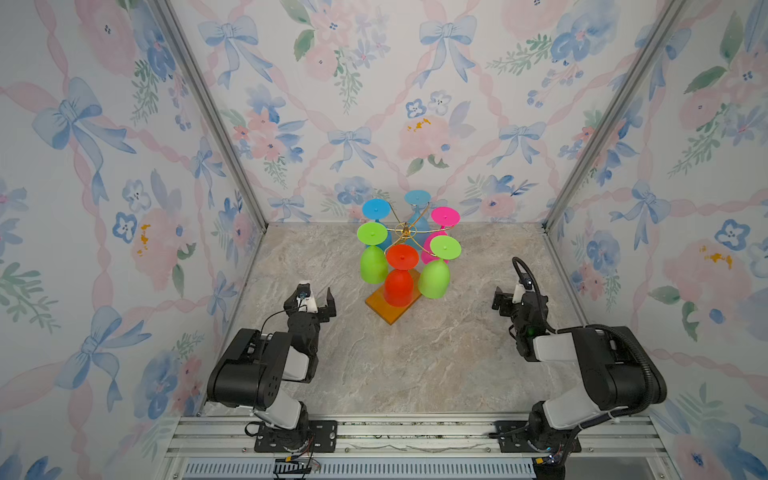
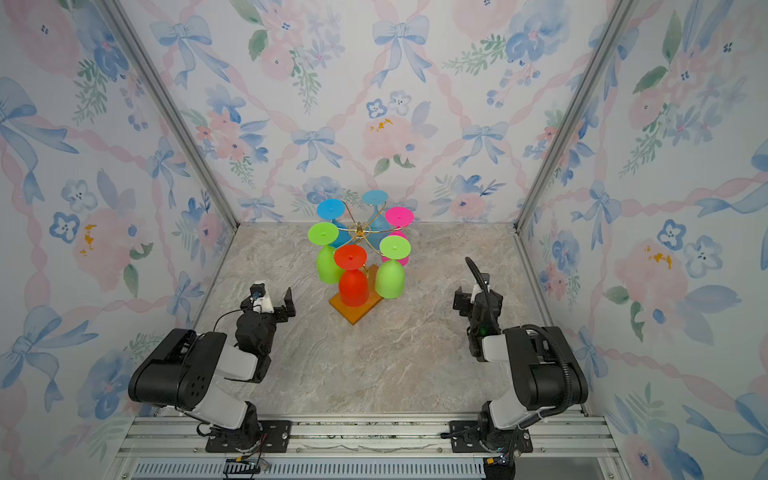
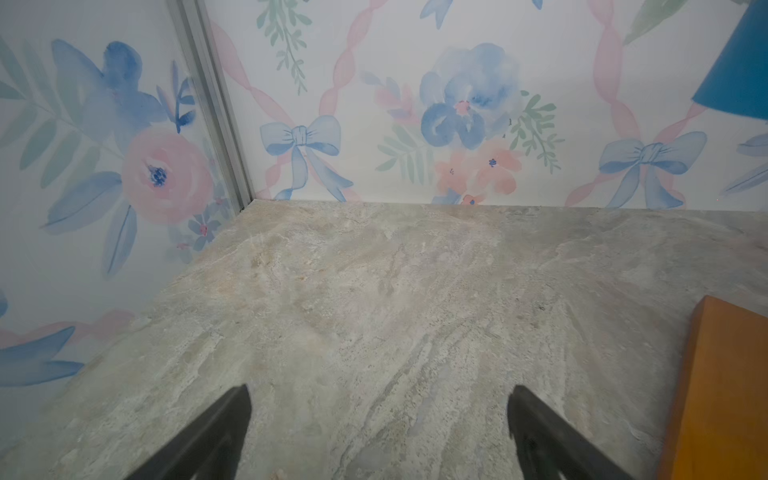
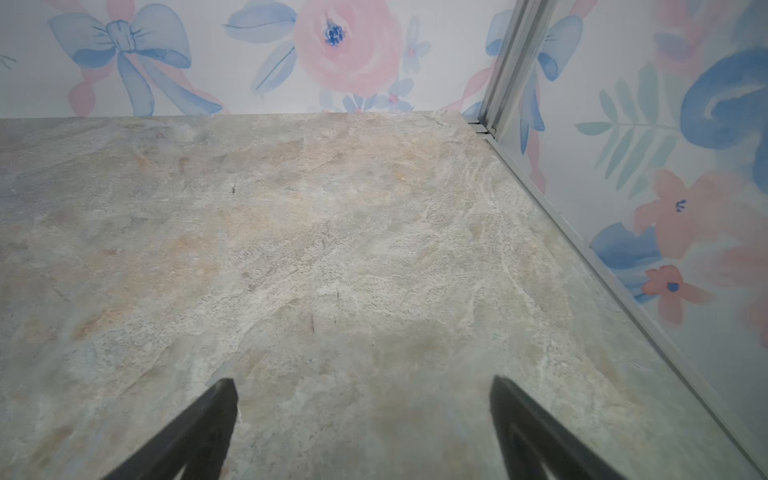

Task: Take the wine glass off the wine glass rack

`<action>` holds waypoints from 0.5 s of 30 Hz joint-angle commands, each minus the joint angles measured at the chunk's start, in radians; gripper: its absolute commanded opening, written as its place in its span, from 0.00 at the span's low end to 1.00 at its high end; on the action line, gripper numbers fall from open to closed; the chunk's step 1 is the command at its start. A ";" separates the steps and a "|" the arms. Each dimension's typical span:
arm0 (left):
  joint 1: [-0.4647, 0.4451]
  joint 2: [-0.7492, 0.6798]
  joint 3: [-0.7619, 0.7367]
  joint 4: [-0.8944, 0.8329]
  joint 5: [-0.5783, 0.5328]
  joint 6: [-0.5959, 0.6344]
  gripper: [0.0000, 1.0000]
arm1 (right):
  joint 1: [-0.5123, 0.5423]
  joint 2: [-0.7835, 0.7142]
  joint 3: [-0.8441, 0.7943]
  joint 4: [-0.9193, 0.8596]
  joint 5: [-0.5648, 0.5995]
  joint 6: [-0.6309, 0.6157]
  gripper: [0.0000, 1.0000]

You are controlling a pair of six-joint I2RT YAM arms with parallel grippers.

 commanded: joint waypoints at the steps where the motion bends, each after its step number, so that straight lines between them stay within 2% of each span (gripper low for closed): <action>1: 0.005 -0.002 0.016 0.002 0.013 0.004 0.98 | 0.007 -0.012 0.020 -0.005 -0.007 -0.007 0.97; 15: 0.005 -0.002 0.015 0.001 0.013 0.004 0.98 | 0.005 -0.012 0.021 -0.008 -0.013 -0.005 0.97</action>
